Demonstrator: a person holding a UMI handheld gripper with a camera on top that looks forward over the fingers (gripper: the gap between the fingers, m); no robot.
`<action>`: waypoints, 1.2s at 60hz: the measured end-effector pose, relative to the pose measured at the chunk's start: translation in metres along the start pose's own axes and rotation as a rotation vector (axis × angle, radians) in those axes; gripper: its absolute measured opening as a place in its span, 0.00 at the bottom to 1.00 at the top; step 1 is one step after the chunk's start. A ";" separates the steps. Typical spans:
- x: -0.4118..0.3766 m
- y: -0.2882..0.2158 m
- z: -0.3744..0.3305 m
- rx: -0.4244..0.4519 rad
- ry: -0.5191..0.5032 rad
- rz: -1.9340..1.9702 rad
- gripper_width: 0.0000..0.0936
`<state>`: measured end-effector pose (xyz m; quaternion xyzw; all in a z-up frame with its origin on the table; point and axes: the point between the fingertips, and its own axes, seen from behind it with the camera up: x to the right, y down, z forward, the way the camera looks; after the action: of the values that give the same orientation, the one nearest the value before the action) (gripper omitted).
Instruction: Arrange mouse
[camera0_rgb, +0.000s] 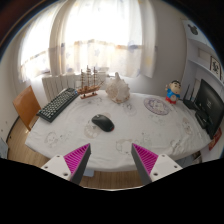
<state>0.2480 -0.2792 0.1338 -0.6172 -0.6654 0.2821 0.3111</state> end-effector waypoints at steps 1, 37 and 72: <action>-0.005 0.000 0.003 0.005 -0.002 0.000 0.90; -0.031 -0.007 0.213 0.093 0.001 -0.004 0.91; -0.020 -0.070 0.304 0.044 -0.089 0.031 0.69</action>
<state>-0.0282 -0.3022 -0.0116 -0.6074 -0.6625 0.3287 0.2900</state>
